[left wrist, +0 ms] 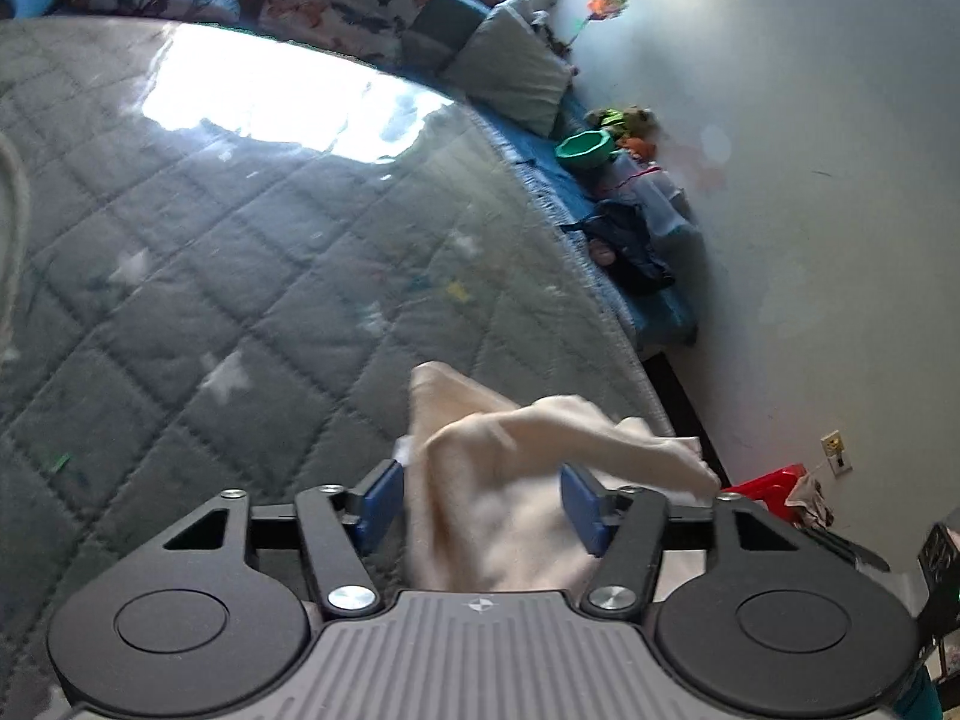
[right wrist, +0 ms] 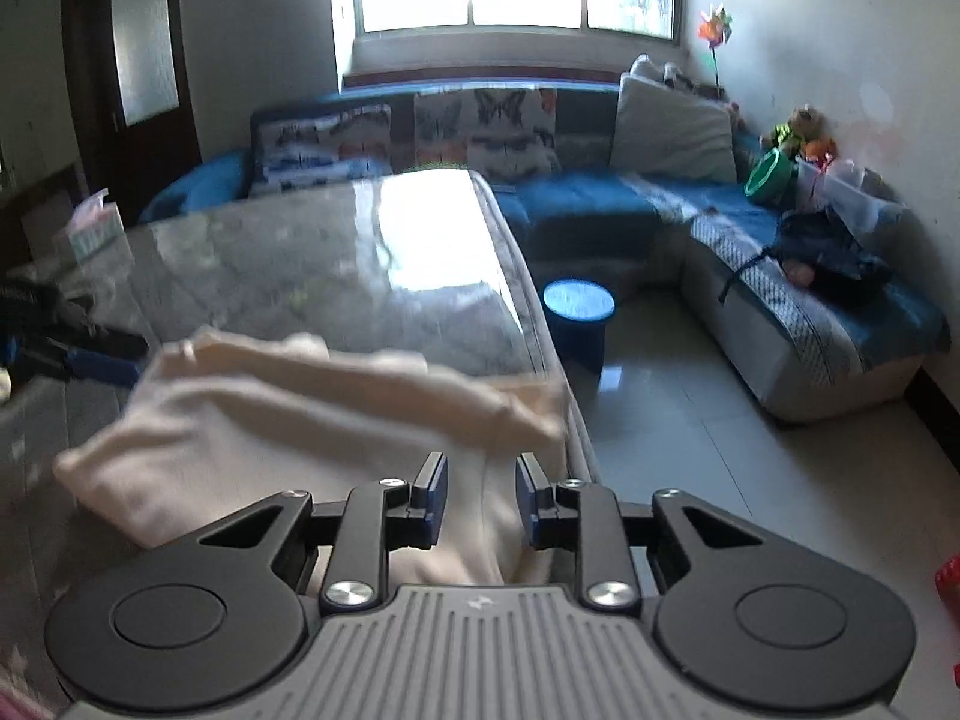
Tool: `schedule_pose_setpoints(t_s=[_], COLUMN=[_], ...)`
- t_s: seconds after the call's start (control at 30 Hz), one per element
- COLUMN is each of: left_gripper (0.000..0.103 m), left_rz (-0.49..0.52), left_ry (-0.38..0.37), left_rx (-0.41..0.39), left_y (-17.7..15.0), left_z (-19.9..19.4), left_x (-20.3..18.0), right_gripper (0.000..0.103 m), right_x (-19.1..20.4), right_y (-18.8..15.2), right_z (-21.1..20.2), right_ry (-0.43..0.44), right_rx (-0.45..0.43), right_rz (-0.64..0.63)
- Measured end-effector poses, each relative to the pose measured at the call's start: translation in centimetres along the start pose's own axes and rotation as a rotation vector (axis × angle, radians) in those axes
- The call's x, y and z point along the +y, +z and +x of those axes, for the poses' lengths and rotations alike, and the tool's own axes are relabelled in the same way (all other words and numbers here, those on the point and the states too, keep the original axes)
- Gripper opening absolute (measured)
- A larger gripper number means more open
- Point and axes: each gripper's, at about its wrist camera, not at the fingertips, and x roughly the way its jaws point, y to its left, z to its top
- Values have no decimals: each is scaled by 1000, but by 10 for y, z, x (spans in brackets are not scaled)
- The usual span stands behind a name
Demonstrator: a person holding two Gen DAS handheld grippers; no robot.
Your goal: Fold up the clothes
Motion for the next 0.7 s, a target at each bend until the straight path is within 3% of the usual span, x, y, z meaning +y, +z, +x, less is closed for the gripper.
schedule_pose_setpoints(t_s=[0.2, 0.47, 0.6, 0.7], left_gripper=[45, 45, 45, 45], left_rz=[83, 175, 273, 317], left_ry=[-46, -72, -109, -128], left_rx=[7, 25, 33, 52], left_y=[0, -8, -24, -38], left_z=[21, 39, 34, 34], left_x=[-29, -55, -71, -80], right_gripper=[24, 24, 25, 25], right_x=[4, 16, 19, 25], right_y=[11, 22, 29, 36], right_z=[4, 47, 45, 39], right_ry=[8, 20, 31, 86], right_rx=[-23, 19, 13, 14], right_rz=[-3, -37, -62, -88])
